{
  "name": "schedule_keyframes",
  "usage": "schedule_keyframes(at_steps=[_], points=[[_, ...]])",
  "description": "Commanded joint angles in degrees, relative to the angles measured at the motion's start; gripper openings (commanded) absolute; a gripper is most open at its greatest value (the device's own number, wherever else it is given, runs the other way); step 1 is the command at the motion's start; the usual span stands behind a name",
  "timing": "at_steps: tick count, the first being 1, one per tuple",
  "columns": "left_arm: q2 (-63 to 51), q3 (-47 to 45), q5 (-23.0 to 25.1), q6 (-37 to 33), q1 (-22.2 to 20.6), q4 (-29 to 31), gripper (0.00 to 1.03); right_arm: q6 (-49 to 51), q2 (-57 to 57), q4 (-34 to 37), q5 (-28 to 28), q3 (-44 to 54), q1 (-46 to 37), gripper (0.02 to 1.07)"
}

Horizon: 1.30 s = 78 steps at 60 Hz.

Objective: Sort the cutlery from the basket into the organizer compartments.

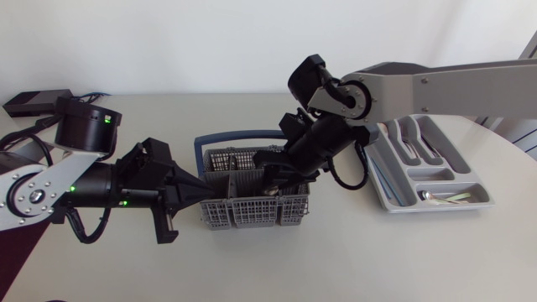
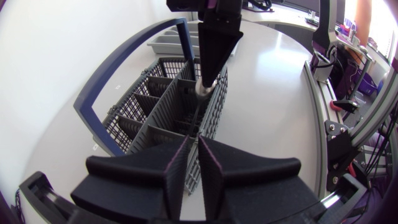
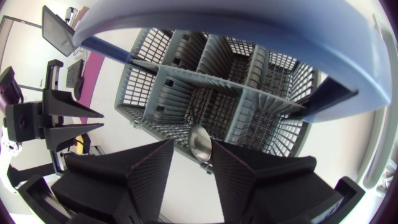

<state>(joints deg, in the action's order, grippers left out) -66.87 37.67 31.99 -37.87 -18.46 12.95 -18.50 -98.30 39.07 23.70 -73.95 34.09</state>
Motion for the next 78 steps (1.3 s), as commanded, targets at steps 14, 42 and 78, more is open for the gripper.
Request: schedule_keyframes(at_steps=[14,42,78], points=[[0.87,-1.46,-0.43,0.78,0.0,-0.56,0.14,-1.45,-2.86,1.45,-0.5,-2.34,1.42,0.26],[1.66,-1.28,-0.61,0.95,-0.17,-0.03,0.14,0.13,-1.72,1.71,-2.17,-2.69,2.56,0.07],[4.91,-0.67,-2.46,0.95,-1.41,3.31,0.14,1.89,4.61,14.37,6.97,-10.51,-1.04,0.07]])
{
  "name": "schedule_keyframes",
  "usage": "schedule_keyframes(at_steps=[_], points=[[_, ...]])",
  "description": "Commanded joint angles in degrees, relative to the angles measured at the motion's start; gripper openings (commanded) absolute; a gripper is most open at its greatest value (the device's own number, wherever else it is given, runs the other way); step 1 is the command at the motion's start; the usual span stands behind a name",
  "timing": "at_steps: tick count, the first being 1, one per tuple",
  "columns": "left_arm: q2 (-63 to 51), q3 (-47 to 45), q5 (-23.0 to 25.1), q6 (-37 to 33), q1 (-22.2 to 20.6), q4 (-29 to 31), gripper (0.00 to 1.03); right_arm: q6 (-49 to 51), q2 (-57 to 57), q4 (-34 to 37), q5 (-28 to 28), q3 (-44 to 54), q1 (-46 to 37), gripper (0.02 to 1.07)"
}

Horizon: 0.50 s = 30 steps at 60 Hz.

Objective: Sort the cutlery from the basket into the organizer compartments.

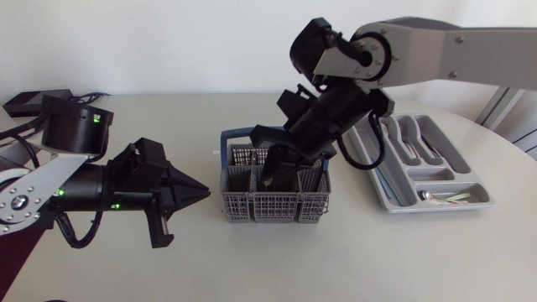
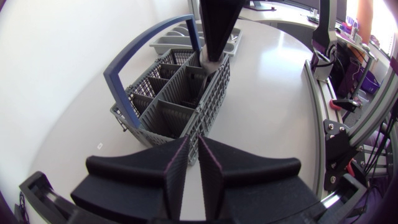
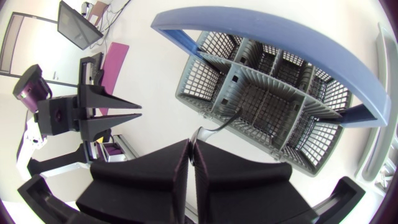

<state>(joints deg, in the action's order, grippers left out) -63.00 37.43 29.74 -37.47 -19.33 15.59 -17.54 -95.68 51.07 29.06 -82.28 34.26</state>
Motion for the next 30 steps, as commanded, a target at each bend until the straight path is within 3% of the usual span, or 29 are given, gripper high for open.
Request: schedule_keyframes(at_steps=[1,15,30], points=[[1.13,-0.34,-0.29,0.56,-0.62,0.75,0.14,1.02,2.16,2.81,2.14,-2.36,-1.57,0.07],[2.09,0.19,-1.52,1.0,-1.76,1.81,0.14,5.15,7.61,11.95,8.29,-5.35,-6.31,0.07],[2.89,0.36,-2.67,1.53,-2.82,2.07,0.14,10.51,14.12,20.21,9.26,-6.75,-11.67,0.07]])
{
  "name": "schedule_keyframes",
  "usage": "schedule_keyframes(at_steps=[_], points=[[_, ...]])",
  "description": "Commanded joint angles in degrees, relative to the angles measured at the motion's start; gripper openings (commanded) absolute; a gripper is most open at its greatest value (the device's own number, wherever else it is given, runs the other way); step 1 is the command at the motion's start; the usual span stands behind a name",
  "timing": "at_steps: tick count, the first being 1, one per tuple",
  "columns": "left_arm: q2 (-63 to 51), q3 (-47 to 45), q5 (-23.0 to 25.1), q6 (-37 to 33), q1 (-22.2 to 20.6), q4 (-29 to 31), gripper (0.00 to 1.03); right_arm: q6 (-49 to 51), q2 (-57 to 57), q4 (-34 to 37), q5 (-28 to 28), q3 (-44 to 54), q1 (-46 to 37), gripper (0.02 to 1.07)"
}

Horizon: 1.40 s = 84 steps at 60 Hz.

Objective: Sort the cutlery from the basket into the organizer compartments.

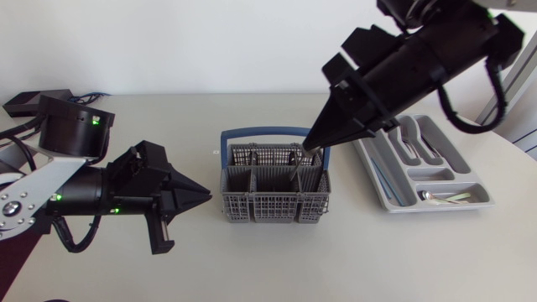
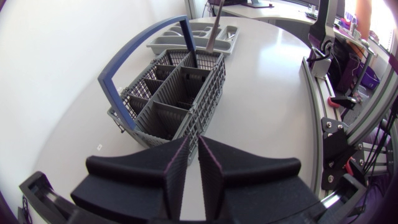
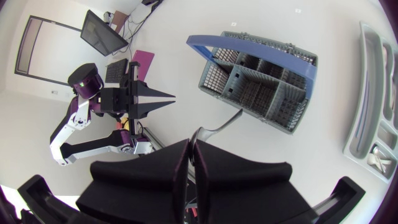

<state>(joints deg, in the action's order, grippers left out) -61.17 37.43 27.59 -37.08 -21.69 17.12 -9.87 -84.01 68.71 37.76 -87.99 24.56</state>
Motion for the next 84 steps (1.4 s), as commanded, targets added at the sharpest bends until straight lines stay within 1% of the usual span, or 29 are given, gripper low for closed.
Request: schedule_keyframes(at_steps=[1,7,18,25,27,30,31,36,39,44,47,51,66,73,79,84], points=[[1.14,0.36,-0.52,1.22,-0.46,0.54,0.14,3.36,3.06,3.1,0.47,-0.87,-2.58,0.07],[1.49,0.45,-0.61,1.31,-0.54,0.98,0.14,6.44,5.7,6.0,-0.49,0.53,-6.71,0.07],[1.75,0.45,-1.05,1.66,-1.33,1.07,0.14,11.89,9.83,9.43,-6.64,5.9,-15.06,0.07],[1.66,0.63,-1.84,2.01,-2.13,1.07,0.14,14.18,11.59,9.43,-11.92,10.55,-18.4,0.07],[1.66,0.63,-2.11,2.19,-2.48,1.07,0.14,15.23,12.2,8.99,-15.08,12.31,-20.16,0.07],[1.75,0.54,-2.46,2.36,-2.83,1.07,0.14,16.2,12.46,8.2,-17.46,14.24,-21.22,0.07],[1.75,0.45,-2.55,2.36,-2.92,1.07,0.14,16.37,12.46,7.67,-18.86,14.95,-21.83,0.07],[1.66,0.45,-2.72,2.36,-3.0,1.07,0.14,17.34,12.55,3.8,-22.38,18.2,-25.35,0.07],[1.66,0.54,-2.9,2.45,-3.0,1.07,0.14,17.78,12.2,0.55,-25.89,20.49,-27.54,0.07],[1.75,0.71,-3.25,2.45,-3.09,1.24,0.14,19.1,10.71,-3.05,-29.58,23.03,-30.18,0.07],[1.66,0.98,-3.51,2.45,-3.27,1.51,0.14,19.45,10.09,-5.87,-30.46,24.35,-32.29,0.07],[1.66,1.15,-3.78,2.54,-3.71,1.68,0.14,20.06,9.21,-10.44,-34.15,25.93,-34.05,0.07],[1.58,1.33,-4.83,3.15,-4.59,1.95,0.14,24.02,1.04,-19.31,-35.65,27.08,-41.52,0.07],[1.58,1.51,-5.27,3.42,-5.03,2.04,0.14,24.81,-1.95,-24.76,-39.34,27.34,-43.01,0.07],[1.49,1.77,-5.89,3.77,-5.82,2.04,0.14,25.25,-5.47,-27.14,-40.22,26.73,-44.51,0.07],[1.4,2.03,-6.59,4.12,-6.43,2.04,0.14,25.25,-7.93,-29.68,-42.42,26.81,-44.95,0.07]])
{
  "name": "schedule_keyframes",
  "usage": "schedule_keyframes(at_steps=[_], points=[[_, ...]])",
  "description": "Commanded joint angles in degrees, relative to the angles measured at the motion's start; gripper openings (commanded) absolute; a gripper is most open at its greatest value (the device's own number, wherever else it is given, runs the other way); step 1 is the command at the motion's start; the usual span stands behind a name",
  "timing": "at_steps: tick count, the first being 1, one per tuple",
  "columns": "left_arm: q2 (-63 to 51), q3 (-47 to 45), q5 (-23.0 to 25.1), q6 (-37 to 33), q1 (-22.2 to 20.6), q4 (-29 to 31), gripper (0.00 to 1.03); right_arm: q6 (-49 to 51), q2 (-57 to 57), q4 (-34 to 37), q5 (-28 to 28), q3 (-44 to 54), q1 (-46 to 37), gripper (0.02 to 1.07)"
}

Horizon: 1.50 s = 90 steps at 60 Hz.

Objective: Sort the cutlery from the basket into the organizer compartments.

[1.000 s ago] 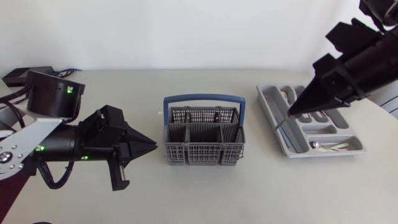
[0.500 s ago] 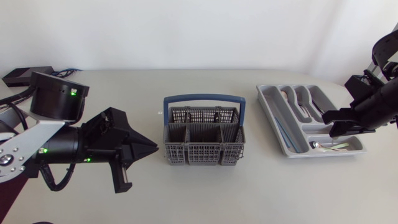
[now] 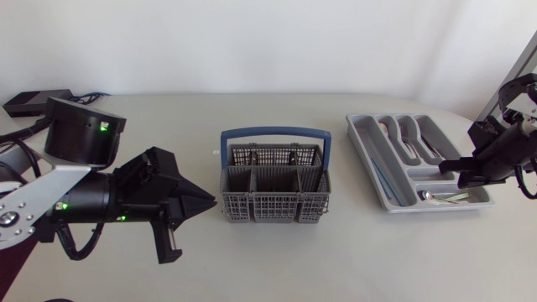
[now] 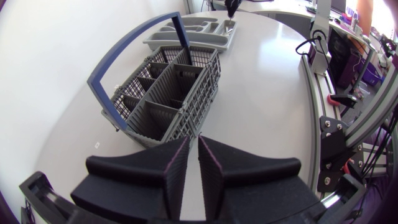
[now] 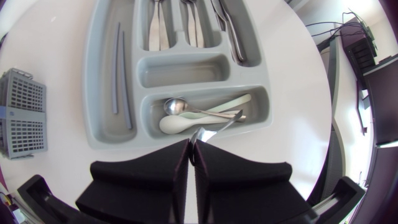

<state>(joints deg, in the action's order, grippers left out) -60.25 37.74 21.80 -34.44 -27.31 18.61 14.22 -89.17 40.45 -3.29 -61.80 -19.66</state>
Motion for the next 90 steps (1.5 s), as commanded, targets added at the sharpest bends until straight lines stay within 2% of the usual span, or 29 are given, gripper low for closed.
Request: schedule_keyframes(at_steps=[1,9,17,24,27,30,37,40,47,58,65,76,82,90], points=[[0.57,1.73,-0.88,1.48,-0.99,0.55,0.14,1.16,-3.3,-1.69,-1.54,0.63,-0.91,0.07],[0.31,1.81,-1.15,1.56,-1.25,0.55,0.14,1.16,-6.9,-5.91,-4.01,0.72,-1.08,0.07],[0.31,1.9,-1.32,1.74,-1.43,0.55,0.14,0.64,-9.89,-8.01,-4.18,0.72,-0.82,0.1],[0.31,1.81,-1.32,1.74,-1.34,0.55,0.14,-0.68,-11.03,-10.21,-5.5,1.42,0.85,0.34],[0.31,1.81,-1.41,1.74,-1.34,0.55,0.14,-0.95,-11.12,-11.27,-6.47,1.77,1.64,0.39],[0.31,1.81,-1.32,1.74,-1.25,0.55,0.14,-1.65,-10.85,-12.5,-7.26,2.65,2.7,0.49],[0.4,1.55,-1.41,1.74,-0.9,0.55,0.14,-2.79,-9.89,-12.5,-7.7,3.7,4.63,0.87],[0.48,1.55,-1.41,1.65,-0.46,0.46,0.14,-2.88,-8.74,-12.32,-7.78,3.79,5.07,0.91],[0.66,1.55,-1.41,1.56,1.21,0.37,0.14,-2.53,-2.68,-11.79,-7.08,4.94,6.04,0.92],[-1.36,1.9,-1.06,1.21,5.51,-1.65,0.14,-2.44,9.8,-10.48,3.64,9.15,10.43,0.94],[-3.65,1.99,-0.18,1.3,8.5,-3.49,0.14,-4.46,13.4,-10.48,7.6,10.74,14.91,0.93],[-9.01,2.78,2.72,1.48,12.81,-6.66,0.14,-8.07,13.14,-11.27,12.34,12.14,21.42,0.92],[-12.96,4.36,5.53,1.65,15.27,-7.71,0.14,-10.09,12.17,-14.34,13.84,12.58,24.76,0.77],[-18.24,6.39,7.03,1.56,16.32,-8.94,0.14,-12.02,8.92,-17.24,14.98,11.53,29.5,0.43]])
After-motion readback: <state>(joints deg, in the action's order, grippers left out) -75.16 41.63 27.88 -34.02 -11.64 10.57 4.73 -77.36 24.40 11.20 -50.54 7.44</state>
